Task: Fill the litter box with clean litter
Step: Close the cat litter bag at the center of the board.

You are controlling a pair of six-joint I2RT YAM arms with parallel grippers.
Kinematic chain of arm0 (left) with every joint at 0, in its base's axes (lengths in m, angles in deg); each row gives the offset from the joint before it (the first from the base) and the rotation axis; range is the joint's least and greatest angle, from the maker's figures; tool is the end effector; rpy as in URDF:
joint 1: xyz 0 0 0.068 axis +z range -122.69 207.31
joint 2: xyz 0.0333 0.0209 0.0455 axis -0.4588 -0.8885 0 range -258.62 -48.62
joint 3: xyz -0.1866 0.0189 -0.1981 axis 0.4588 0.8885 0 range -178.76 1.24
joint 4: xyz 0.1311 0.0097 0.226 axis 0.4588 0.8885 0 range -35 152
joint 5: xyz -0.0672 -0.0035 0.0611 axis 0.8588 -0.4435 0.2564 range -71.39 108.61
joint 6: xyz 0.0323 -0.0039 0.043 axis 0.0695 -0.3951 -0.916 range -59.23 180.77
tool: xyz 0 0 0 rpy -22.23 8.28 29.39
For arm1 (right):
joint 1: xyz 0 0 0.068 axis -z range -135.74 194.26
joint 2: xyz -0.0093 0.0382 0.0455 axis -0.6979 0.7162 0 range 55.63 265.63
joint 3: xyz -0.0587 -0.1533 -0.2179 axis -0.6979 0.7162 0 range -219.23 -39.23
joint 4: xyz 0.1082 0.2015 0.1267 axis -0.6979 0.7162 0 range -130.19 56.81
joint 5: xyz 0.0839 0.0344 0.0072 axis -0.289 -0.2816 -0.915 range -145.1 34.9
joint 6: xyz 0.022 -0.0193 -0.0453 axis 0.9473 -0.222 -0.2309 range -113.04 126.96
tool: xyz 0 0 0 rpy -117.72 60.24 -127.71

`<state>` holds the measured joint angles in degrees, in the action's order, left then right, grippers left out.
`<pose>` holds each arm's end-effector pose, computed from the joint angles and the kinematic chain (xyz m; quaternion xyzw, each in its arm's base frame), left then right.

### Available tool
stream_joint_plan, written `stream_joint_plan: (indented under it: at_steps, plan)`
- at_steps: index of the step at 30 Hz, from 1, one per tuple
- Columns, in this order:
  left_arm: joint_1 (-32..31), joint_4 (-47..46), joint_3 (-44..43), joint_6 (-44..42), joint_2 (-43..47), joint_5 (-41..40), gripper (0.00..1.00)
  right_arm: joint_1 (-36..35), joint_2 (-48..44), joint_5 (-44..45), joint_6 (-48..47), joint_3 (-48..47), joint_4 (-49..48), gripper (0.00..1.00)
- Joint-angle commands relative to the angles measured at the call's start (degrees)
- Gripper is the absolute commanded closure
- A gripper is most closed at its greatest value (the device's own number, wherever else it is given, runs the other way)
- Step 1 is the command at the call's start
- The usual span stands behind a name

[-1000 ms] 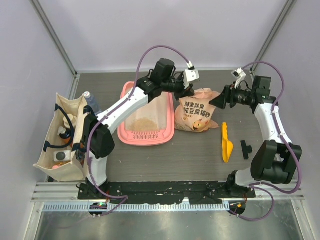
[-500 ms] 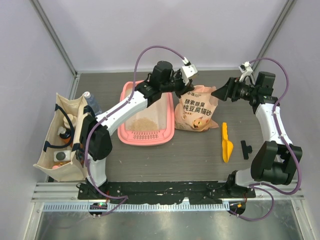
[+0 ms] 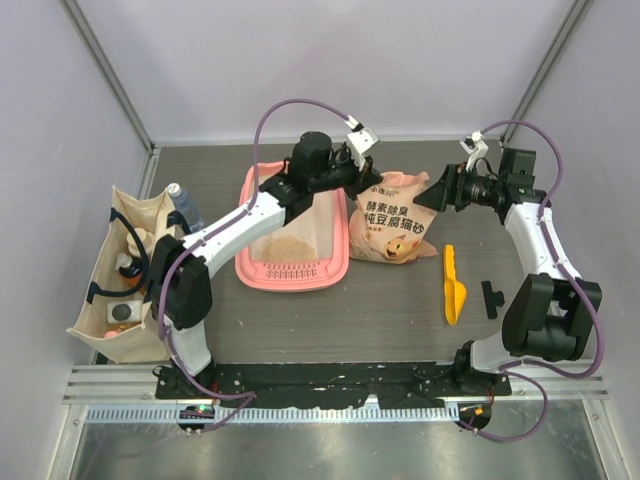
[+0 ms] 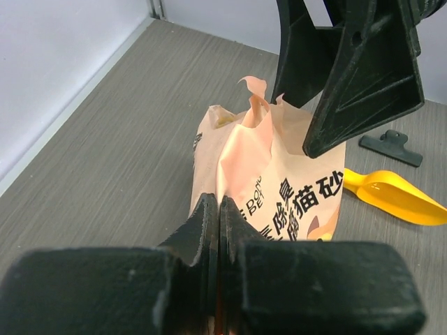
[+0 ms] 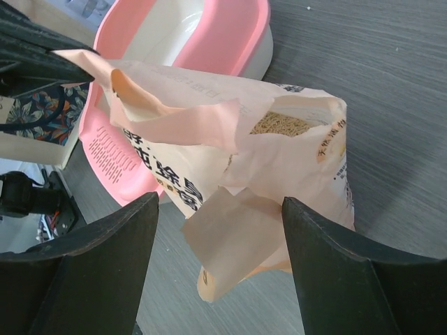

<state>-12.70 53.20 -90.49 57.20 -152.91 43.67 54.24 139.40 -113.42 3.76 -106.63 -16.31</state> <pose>0.3285 -0.2956 0.3548 0.4076 0.6468 -0.3534 0.5391 0.3146 -0.0247 0.3045 -0.1577 0.8030 0.3970 0.4156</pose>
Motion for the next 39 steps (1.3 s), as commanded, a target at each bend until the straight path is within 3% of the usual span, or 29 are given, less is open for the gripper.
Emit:
stream_joint_plan:
  at_steps: [1,8,17,19,21,22,23,24,25,28,29,31,34,39]
  plan:
    - [1.8,-10.0,-6.2,4.8,3.2,-1.1,1.0,-1.3,-0.8,-4.3,-4.3,0.5,-0.2,0.24]
    - [2.1,-7.5,-11.7,8.0,-0.2,2.5,1.0,-4.7,-4.0,-5.5,-1.9,6.7,-7.6,0.28]
    - [2.4,-6.9,-11.8,9.5,-0.5,2.9,1.0,-5.8,-4.3,1.7,-0.1,8.9,-16.6,0.28]
    - [2.6,-6.5,-11.8,9.8,-0.4,3.0,1.0,-5.8,-4.1,2.6,2.3,10.0,-22.0,0.3]
    - [2.9,-5.5,-12.2,9.8,-0.5,3.5,1.0,-5.8,-2.7,4.0,2.2,9.7,-23.6,0.44]
    - [3.0,-4.9,-12.3,9.9,-0.6,3.4,0.95,-5.8,-1.9,4.0,1.7,9.3,-23.6,0.56]
    - [3.3,-4.3,-13.0,10.4,-0.8,3.5,0.84,-5.8,-0.4,3.3,0.7,8.9,-23.1,0.76]
    - [4.1,-3.0,-13.2,11.1,-0.8,3.6,0.72,-5.8,0.2,3.0,-0.2,7.8,-21.1,0.81]
    - [4.5,-2.3,-13.5,11.7,-0.8,5.0,0.51,-5.7,0.6,2.5,-0.7,7.4,-20.5,0.84]
    - [6.6,1.6,-13.4,12.2,0.1,9.6,0.34,-4.7,0.3,0.0,-0.6,6.7,-20.0,0.93]
    - [6.9,4.2,-13.0,11.7,1.2,11.8,0.32,-4.4,0.1,-0.6,0.5,6.4,-20.0,0.99]
    - [7.3,7.0,-8.9,9.8,2.8,13.2,0.3,-3.7,-0.2,-3.5,2.1,5.2,-19.6,0.99]
    - [7.0,3.7,-0.7,4.9,7.6,13.3,0.27,-3.0,0.2,-7.0,5.8,4.4,-18.9,0.98]
    - [4.9,5.0,4.0,-6.8,8.7,9.8,0.18,-2.3,0.3,-8.7,4.8,3.9,-15.3,0.99]
